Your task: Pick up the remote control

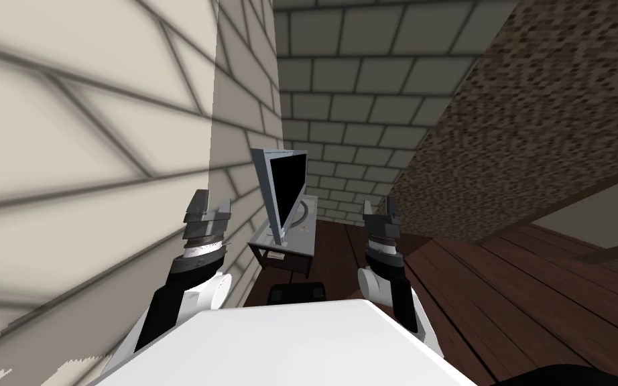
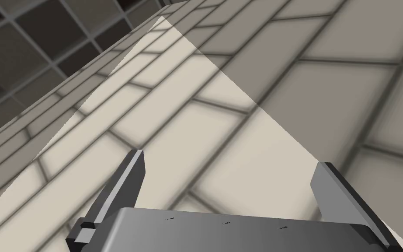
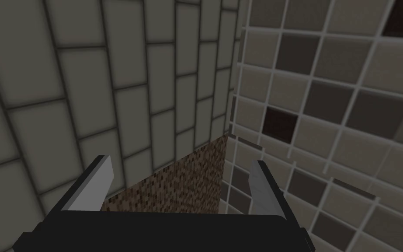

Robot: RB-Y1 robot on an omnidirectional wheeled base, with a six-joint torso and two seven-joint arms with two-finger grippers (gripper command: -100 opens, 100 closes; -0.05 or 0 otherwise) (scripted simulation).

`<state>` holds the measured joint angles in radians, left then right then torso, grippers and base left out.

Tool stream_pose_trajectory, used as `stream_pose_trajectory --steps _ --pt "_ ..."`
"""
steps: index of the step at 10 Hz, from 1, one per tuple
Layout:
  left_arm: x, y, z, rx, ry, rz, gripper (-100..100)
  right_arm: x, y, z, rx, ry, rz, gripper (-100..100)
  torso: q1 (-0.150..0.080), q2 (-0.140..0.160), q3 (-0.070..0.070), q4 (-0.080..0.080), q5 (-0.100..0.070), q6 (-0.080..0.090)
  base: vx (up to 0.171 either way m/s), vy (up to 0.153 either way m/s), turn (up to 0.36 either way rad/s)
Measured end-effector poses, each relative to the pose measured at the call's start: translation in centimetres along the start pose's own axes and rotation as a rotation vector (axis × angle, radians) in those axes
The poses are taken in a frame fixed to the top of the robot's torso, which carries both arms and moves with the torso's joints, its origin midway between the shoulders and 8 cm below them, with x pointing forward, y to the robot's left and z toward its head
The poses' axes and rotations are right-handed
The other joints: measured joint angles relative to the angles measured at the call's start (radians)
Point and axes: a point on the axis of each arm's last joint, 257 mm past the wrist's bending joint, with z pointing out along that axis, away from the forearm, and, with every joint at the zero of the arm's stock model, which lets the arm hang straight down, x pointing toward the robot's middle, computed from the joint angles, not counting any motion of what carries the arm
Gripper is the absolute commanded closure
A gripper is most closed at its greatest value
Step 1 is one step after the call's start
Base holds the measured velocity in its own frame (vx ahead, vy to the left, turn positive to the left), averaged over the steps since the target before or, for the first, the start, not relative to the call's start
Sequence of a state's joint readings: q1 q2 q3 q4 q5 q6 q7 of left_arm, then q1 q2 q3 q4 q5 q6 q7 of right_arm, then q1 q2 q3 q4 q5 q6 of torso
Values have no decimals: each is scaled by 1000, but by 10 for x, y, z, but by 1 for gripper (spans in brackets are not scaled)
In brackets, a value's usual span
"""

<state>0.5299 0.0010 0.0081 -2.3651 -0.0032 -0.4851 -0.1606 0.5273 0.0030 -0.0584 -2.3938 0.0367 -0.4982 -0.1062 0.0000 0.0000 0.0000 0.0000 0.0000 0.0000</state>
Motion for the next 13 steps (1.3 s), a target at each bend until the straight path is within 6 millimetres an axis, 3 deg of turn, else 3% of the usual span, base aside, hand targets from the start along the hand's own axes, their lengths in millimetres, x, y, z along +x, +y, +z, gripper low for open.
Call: stream_pose_trajectory --steps 3,10,13 --pt "7 18 3 -41 51 -35 -100 0 0 0 0 0 0 0 0 3 1 1 0 0 -40 -6 -82" --pt "4 83 10 -203 89 -144 -100 0 0 0 0 0 0 0 0 1 1 0 0 0 -32 -1 -107" --pt "1 122 11 -298 89 -191 -100 0 0 0 0 0 0 0 0 2 1 0 0 0 -29 -2 -88"
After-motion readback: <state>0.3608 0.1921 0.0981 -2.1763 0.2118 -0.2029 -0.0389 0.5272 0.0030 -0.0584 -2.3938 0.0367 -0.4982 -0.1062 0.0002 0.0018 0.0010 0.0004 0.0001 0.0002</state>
